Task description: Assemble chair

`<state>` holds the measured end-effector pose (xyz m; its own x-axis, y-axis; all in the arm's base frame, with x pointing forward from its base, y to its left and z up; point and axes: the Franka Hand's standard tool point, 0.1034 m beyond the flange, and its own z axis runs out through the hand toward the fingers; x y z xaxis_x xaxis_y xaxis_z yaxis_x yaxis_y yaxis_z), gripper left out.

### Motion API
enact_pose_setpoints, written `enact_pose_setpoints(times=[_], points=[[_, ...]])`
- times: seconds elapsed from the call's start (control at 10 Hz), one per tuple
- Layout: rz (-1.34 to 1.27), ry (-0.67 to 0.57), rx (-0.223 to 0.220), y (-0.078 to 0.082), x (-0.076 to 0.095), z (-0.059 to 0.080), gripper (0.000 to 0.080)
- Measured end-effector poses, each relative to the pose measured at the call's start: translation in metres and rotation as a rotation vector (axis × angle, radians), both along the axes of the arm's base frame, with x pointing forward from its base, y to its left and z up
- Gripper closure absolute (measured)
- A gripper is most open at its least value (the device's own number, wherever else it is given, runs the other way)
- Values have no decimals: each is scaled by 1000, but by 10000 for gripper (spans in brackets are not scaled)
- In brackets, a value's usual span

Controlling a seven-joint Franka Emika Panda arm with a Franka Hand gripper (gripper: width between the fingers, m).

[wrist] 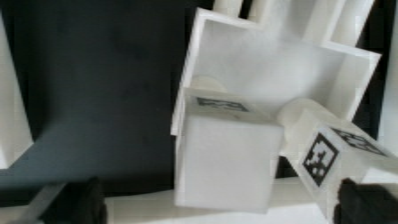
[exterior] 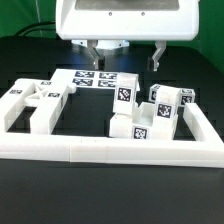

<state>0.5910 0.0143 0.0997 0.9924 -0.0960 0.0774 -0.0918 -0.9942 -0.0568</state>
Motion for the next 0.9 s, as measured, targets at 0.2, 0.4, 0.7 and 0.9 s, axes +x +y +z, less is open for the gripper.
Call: enact_pose_setpoints(times=[0.2, 0.4, 0.7, 0.9], points=[[0, -17, -8, -1, 2, -6, 151], [2, -19, -10, -3, 3, -8, 151], [1, -20, -11, -4, 3, -8, 417], [0, -22, -11, -4, 3, -8, 517]])
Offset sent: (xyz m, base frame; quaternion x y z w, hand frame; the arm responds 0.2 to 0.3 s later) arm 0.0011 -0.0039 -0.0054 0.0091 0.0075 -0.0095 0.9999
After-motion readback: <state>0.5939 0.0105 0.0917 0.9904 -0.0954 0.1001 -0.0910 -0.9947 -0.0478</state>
